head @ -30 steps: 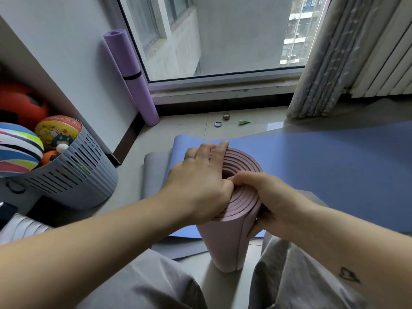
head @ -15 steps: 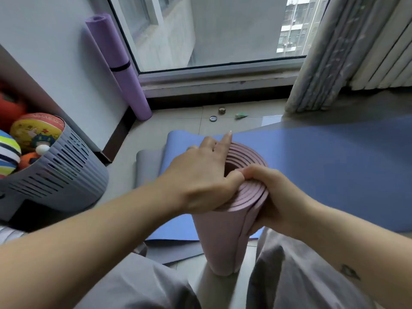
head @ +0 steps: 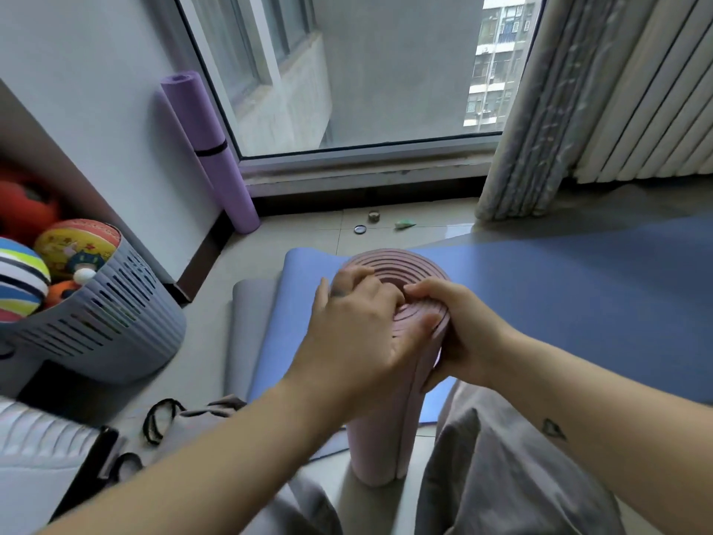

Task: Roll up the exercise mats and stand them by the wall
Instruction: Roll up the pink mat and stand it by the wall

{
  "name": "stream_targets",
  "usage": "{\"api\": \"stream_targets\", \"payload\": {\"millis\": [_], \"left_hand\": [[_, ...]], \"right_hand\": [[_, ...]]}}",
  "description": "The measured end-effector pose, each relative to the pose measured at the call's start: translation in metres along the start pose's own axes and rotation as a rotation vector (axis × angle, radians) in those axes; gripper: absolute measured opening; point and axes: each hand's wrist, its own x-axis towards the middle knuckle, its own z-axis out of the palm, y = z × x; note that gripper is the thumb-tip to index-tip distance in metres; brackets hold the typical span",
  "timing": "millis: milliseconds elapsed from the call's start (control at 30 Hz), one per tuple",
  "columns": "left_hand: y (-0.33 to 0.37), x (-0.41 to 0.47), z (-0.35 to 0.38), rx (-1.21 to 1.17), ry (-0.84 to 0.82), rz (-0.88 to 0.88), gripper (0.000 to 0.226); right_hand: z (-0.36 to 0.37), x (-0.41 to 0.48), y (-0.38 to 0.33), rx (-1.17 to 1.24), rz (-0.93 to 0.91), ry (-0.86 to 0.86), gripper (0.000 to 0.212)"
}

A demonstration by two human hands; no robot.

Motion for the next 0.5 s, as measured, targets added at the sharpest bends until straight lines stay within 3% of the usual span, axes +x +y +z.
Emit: {"api": "stream_targets", "payload": {"millis": [67, 133, 300, 433, 500], "left_hand": [[0.015, -0.014, -0.002, 0.191, -0.121, -0.082, 0.085], [0.02, -0.021, 0.001, 0.285, -0.155, -0.145, 0.086], [0.005, -0.026, 0.001, 0.209, 0.015, -0.117, 0.073], [-0.006, -0.034, -0.002, 0.16, -0.037, -0.075, 0.079], [-0.015, -0.04, -0.007, 0.085, -0.032, -0.052, 0.071]], "right_hand": [[0.004, 0.0, 0.006, 0.076, -0.022, -0.007, 0.025], [0.013, -0.003, 0.01, 0.141, -0.041, -0.019, 0.023], [0.028, -0.013, 0.014, 0.071, -0.002, 0.01, 0.025], [0.033, -0.022, 0.017, -0.017, -0.03, -0.036, 0.027], [0.035, -0.023, 0.019, -0.168, -0.054, -0.05, 0.032]]}}
